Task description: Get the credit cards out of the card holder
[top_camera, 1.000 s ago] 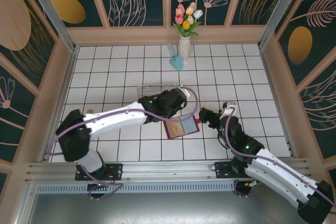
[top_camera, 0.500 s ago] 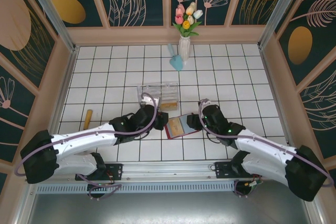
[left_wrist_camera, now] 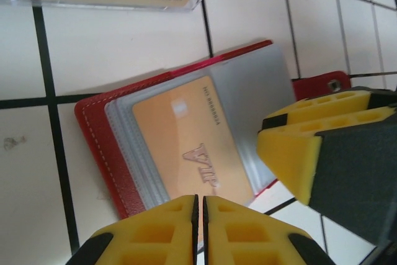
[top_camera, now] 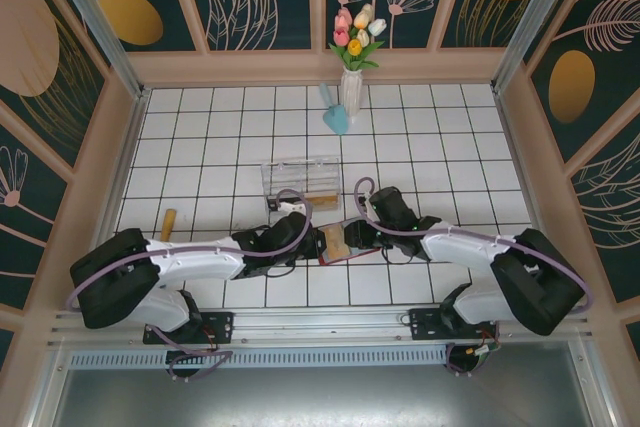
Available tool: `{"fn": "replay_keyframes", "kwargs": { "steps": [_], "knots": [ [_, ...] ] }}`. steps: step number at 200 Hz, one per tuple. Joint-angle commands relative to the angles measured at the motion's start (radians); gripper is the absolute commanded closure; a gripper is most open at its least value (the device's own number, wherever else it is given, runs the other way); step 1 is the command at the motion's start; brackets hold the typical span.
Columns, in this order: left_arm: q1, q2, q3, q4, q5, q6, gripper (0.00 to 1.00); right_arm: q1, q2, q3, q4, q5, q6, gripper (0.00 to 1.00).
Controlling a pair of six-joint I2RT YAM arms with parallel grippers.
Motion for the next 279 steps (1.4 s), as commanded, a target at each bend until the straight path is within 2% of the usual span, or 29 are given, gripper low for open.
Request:
{"fn": "replay_keyframes", "kwargs": {
  "steps": [1, 65, 123, 157, 172, 185, 196, 247, 262, 279],
  "knots": [
    [-0.008, 0.034, -0.011, 0.036, 0.014, -0.020, 0.85, -0.019, 0.030, 0.022, 0.044, -0.099, 0.013, 0.72],
    [-0.010, 0.119, -0.003, 0.024, 0.013, -0.030, 0.85, -0.038, 0.101, 0.018, 0.076, -0.155, 0.026, 0.73],
    [-0.013, 0.129, 0.002, 0.004, 0.015, -0.029, 0.85, -0.042, 0.121, 0.010, 0.124, -0.201, 0.047, 0.76],
    [-0.015, 0.141, 0.014, -0.010, 0.018, -0.022, 0.85, -0.048, 0.123, 0.001, 0.155, -0.230, 0.061, 0.80],
    [-0.014, 0.142, 0.014, -0.012, 0.016, -0.022, 0.85, -0.050, 0.124, -0.002, 0.159, -0.238, 0.062, 0.86],
    [-0.014, 0.142, 0.014, -0.017, 0.014, -0.021, 0.85, -0.051, 0.125, 0.000, 0.149, -0.230, 0.059, 0.85],
    [-0.015, 0.145, 0.012, -0.022, 0.012, -0.024, 0.85, -0.050, 0.126, 0.002, 0.132, -0.206, 0.053, 0.78],
    [-0.015, 0.169, 0.028, -0.042, 0.014, -0.021, 0.85, -0.051, 0.154, 0.000, 0.152, -0.224, 0.052, 0.79],
    [-0.015, 0.168, 0.031, -0.046, 0.014, -0.017, 0.85, -0.050, 0.162, -0.004, 0.169, -0.239, 0.057, 0.82],
    [-0.014, 0.168, 0.037, -0.065, 0.006, -0.010, 0.85, -0.050, 0.159, -0.008, 0.172, -0.238, 0.057, 0.95]
  ]
}}
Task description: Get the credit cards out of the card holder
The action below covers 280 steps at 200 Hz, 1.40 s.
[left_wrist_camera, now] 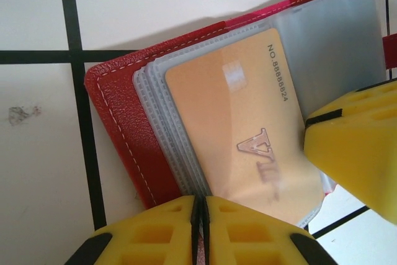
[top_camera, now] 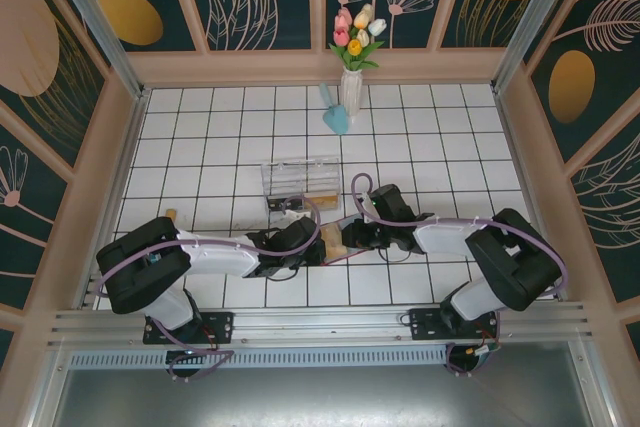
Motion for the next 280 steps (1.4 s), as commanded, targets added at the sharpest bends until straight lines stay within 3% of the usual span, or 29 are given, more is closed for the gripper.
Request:
{"fn": "replay_keyframes", "kwargs": {
  "steps": [1, 7, 93, 143, 153, 171, 280],
  "knots": [
    [-0.006, 0.027, 0.017, -0.053, 0.001, 0.011, 0.85, 0.001, 0.012, -0.007, 0.040, -0.041, 0.001, 0.95],
    [-0.006, 0.025, 0.018, -0.059, -0.001, 0.013, 0.85, 0.001, 0.010, -0.009, 0.036, -0.037, 0.000, 1.00],
    [-0.005, -0.013, -0.004, -0.153, -0.054, 0.039, 0.85, -0.076, -0.135, -0.089, -0.006, 0.032, 0.011, 1.00],
    [-0.006, -0.012, 0.003, -0.159, -0.047, 0.089, 0.85, -0.062, -0.147, -0.072, 0.002, 0.014, -0.014, 1.00],
    [-0.006, -0.005, 0.011, -0.169, -0.050, 0.103, 0.86, -0.039, -0.155, -0.056, 0.003, 0.022, -0.024, 0.86],
    [-0.006, 0.011, 0.024, -0.199, -0.058, 0.130, 0.86, -0.007, -0.146, -0.018, -0.008, 0.040, -0.045, 0.77],
    [-0.006, 0.037, 0.041, -0.217, -0.041, 0.168, 0.87, 0.007, 0.026, 0.029, 0.036, 0.027, -0.073, 0.79]
  ]
}}
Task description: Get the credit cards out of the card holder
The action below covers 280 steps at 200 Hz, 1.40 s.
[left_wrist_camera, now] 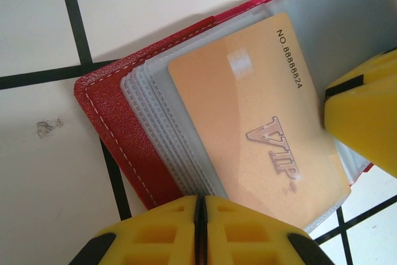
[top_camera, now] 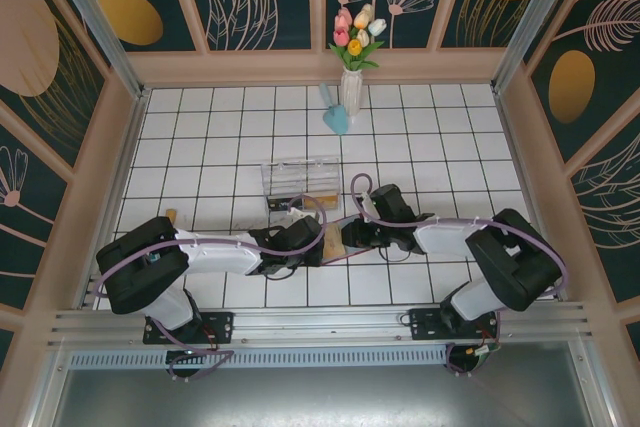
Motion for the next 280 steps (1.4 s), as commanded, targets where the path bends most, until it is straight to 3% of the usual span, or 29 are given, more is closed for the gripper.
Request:
{"fn": "replay_keyframes", "kwargs": {
  "steps": [1, 58, 74, 91, 178, 280],
  "knots": [
    [-0.003, 0.038, -0.005, -0.097, -0.005, 0.021, 0.87, 0.007, 0.027, 0.030, 0.027, 0.001, -0.033, 0.79],
    [-0.003, 0.049, -0.003, -0.082, 0.013, 0.021, 0.87, 0.005, 0.059, 0.018, 0.083, -0.061, -0.012, 0.84],
    [-0.004, 0.047, -0.003, -0.082, 0.013, 0.022, 0.87, 0.004, 0.054, 0.016, 0.081, -0.062, -0.010, 0.88],
    [-0.003, 0.048, -0.006, -0.080, 0.013, 0.021, 0.87, -0.001, 0.048, 0.011, 0.087, -0.073, -0.005, 1.00],
    [-0.004, 0.034, -0.022, -0.117, -0.008, 0.043, 0.87, -0.053, -0.066, -0.031, 0.039, -0.018, 0.002, 1.00],
    [0.003, -0.010, -0.012, -0.189, -0.032, 0.105, 0.89, -0.060, -0.082, -0.040, 0.013, -0.009, -0.005, 1.00]
  ]
}}
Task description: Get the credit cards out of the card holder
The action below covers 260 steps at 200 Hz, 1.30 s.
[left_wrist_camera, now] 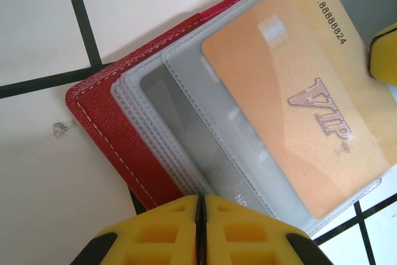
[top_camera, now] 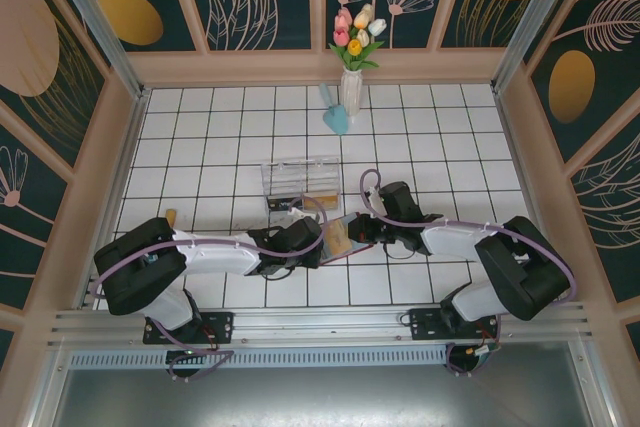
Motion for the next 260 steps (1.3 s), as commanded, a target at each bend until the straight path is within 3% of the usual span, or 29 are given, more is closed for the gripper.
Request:
{"fn": "replay_keyframes", "kwargs": {
  "steps": [1, 28, 55, 105, 216, 248, 260],
  "knots": [
    [0.002, 0.002, -0.007, -0.161, -0.020, 0.033, 0.89, -0.006, -0.017, -0.012, -0.014, 0.008, 0.000, 1.00],
    [0.009, -0.016, -0.004, -0.210, -0.080, 0.061, 0.90, -0.005, -0.016, -0.016, -0.011, 0.013, -0.002, 1.00],
    [0.011, -0.040, 0.010, -0.203, -0.038, 0.069, 0.80, -0.002, -0.011, -0.011, 0.003, -0.008, -0.008, 1.00],
    [0.010, -0.134, 0.086, -0.152, 0.031, 0.068, 0.75, 0.003, 0.002, -0.012, 0.016, -0.012, -0.005, 1.00],
    [0.007, 0.058, 0.085, -0.027, 0.073, 0.034, 0.79, 0.014, 0.035, -0.017, 0.040, -0.019, 0.001, 1.00],
    [0.007, 0.063, 0.069, -0.034, 0.076, 0.028, 0.81, 0.012, 0.045, -0.025, 0.055, -0.026, 0.006, 0.79],
    [0.006, 0.063, 0.067, -0.036, 0.077, 0.029, 0.81, 0.011, 0.053, -0.025, 0.063, -0.033, 0.006, 0.77]
  ]
}}
